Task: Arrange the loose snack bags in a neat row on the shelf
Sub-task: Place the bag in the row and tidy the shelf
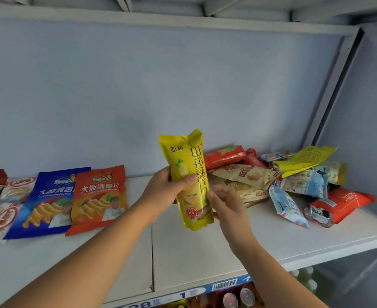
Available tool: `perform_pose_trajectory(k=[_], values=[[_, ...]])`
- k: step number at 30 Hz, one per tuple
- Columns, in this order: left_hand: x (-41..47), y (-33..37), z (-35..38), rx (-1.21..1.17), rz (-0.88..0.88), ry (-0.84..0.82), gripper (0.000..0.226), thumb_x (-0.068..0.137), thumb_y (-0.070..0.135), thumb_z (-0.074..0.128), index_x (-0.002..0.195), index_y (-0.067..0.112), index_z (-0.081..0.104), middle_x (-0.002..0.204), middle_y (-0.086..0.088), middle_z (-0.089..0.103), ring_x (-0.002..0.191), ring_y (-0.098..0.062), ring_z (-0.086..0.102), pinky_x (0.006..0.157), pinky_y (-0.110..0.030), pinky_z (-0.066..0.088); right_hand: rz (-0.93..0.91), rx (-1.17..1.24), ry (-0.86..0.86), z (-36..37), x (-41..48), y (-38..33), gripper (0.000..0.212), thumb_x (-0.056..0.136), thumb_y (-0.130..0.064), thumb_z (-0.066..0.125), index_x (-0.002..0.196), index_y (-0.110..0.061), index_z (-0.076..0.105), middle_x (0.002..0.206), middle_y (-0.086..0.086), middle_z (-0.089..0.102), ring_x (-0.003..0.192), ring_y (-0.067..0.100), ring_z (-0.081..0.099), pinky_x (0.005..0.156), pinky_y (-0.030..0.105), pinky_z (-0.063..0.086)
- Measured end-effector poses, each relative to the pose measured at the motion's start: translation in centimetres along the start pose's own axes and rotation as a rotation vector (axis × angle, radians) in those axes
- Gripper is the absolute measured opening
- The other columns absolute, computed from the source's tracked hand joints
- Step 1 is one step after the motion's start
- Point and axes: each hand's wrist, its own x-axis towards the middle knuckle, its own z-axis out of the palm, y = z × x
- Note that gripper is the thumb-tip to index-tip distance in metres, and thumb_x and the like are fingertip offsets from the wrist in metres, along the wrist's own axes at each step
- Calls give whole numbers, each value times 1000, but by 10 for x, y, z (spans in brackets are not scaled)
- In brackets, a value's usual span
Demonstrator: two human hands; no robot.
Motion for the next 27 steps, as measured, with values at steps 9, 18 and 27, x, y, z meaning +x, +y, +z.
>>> perform_pose_trajectory(k=[9,18,27], values=[[-4,3,-4,269,42,219,63,72,71,71,118,28,64,110,11,71,94,-11,74,75,-43,64,-185,-365,-84,40,3,14,80,69,-53,88,135,-39,46,124,-10,60,109,8,64,87,28,58],[-10,-22,-44,205,-78,194,49,80,50,78,116,28,55,116,0,72,101,-16,72,90,-44,59,102,-1,-443,57,21,15,47,76,-22,77,122,-20,67,112,15,74,96,25,74,81,40,62],[-13,-45,-89,461,-90,422,48,89,56,66,121,22,53,112,8,67,99,-13,68,83,-36,57,261,-122,-421,98,29,46,79,73,-23,90,137,-19,46,122,1,70,109,15,72,83,31,62]])
